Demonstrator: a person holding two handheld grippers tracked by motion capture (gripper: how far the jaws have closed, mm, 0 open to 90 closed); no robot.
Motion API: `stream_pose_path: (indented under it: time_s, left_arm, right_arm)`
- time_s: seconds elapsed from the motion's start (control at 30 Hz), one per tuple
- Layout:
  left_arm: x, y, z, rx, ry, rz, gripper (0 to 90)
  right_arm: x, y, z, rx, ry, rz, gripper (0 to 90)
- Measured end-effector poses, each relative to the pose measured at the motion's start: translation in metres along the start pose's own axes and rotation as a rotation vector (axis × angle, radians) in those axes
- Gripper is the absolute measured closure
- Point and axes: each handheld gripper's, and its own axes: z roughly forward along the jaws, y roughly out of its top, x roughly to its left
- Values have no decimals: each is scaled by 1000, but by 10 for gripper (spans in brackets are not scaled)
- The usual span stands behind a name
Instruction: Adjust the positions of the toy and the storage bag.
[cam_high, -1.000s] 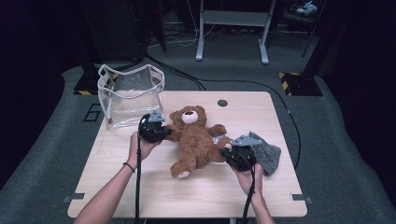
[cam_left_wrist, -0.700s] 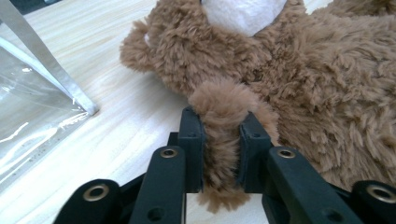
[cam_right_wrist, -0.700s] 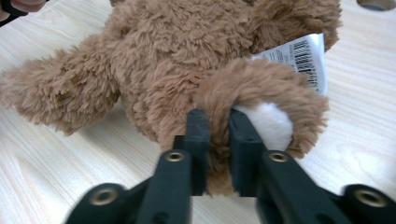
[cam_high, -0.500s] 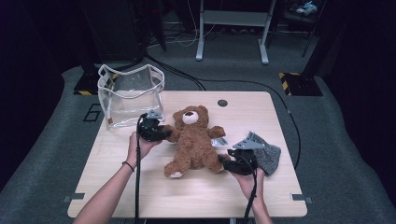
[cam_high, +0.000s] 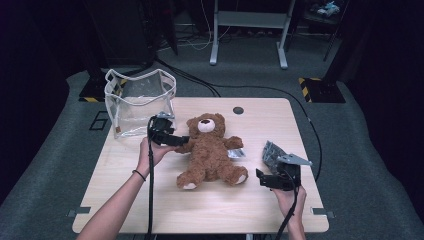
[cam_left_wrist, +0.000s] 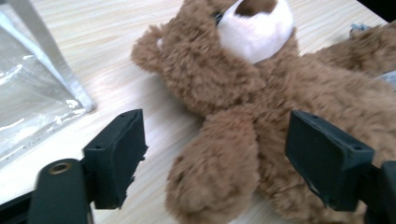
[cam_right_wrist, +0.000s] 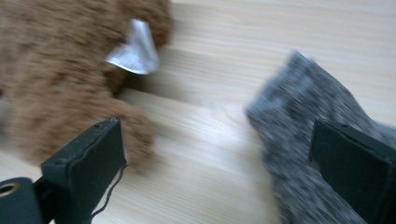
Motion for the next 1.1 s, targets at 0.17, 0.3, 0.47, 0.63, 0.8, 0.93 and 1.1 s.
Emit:
stream_pose_path:
  time_s: [0.17,0.3,0.47,0.63,0.8,0.93,1.1]
  left_arm:
    - [-8,12,6,17,-18,-58,96]
    - [-16,21,16,29,-26,-114,33]
    - [-23,27,34,77,-42,-185,0]
    - [-30,34,49,88,-39,-242,0]
    - [-36,39,65,119,-29,-277,0]
    - [-38,40,76,115,17,-324,0]
    - [-42,41,84,106,36,-356,0]
  right_arm:
    - [-26,-19,10,44,-101,28,0]
    - [-43,-33,16,64,-136,69,0]
    - [-50,-44,19,79,-212,54,0]
    - [-57,-52,25,84,-221,70,0]
    - [-60,-55,29,91,-230,69,0]
    - [-60,-55,31,94,-233,57,0]
    - [-60,-56,31,83,-233,78,0]
